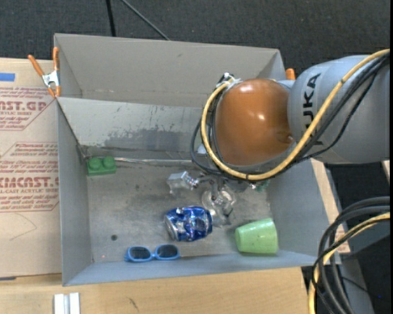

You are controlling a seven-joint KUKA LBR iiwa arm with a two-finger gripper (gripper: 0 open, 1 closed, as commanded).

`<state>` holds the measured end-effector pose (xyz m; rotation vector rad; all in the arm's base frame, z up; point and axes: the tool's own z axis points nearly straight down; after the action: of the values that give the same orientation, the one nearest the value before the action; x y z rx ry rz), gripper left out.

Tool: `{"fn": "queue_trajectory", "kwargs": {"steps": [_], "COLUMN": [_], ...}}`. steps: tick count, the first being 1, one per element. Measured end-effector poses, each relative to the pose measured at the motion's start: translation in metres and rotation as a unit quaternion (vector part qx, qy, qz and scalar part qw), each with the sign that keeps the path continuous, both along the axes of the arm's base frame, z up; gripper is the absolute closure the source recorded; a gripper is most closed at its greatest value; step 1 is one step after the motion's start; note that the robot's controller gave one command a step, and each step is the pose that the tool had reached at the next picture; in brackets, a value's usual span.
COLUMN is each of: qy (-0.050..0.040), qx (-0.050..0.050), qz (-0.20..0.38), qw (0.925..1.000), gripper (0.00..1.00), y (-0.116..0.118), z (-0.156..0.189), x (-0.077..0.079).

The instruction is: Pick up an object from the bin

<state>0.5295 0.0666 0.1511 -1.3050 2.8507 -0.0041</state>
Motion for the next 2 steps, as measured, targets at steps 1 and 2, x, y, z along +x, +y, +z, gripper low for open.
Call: {"fn": "queue_trajectory", "kwargs": {"steps": [1,2], "qy": [0.0075,0.0031], "qx": [0.0,0.002], "qz": [-0.061,-0.061], "qw": [0.9981,0.9981], "gripper": [0.0,1.0], "y": [0.0003,0.0006], "z": [-0.0853,-0.0809], "x": [-0.0289,-0.0258]}}
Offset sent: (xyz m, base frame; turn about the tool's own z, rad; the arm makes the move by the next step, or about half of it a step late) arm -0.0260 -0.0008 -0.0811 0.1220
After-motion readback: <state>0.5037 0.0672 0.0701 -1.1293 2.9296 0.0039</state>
